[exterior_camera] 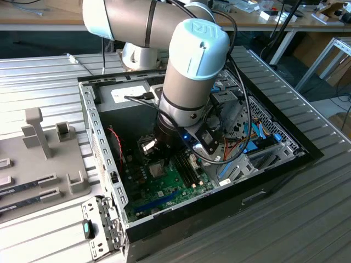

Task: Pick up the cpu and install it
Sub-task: 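Place the cpu into insertion slot, then close the cpu cover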

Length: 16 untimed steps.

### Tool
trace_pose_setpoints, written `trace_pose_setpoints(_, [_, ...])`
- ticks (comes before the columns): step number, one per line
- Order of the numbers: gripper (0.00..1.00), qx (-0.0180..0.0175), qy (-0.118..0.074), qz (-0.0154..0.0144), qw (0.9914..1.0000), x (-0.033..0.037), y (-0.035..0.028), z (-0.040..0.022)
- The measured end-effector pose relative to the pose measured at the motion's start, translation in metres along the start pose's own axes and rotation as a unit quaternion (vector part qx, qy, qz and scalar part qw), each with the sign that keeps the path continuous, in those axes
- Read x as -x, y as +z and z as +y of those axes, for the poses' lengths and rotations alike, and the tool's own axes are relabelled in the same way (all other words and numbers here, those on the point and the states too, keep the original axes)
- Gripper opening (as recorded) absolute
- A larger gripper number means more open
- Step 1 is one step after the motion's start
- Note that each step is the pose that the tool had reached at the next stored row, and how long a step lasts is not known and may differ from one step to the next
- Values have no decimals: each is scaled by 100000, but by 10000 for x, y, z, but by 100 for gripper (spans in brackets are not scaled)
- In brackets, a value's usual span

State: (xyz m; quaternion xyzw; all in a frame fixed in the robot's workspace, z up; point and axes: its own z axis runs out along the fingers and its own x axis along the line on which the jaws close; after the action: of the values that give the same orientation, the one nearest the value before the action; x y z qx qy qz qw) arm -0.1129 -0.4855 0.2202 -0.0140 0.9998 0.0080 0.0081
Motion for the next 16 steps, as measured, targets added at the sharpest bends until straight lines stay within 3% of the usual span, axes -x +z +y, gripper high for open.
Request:
trace_pose_setpoints(1, [11, 458, 8, 4, 99999, 21, -13, 0])
trace_pose_setpoints(3, [11, 1793, 25, 0, 99984, 73, -32, 1])
trace_pose_setpoints(6, [11, 2739, 45, -3, 99962, 96, -61, 2])
trace_pose_setpoints(16, [11, 2768, 43, 3, 99962, 97, -62, 2])
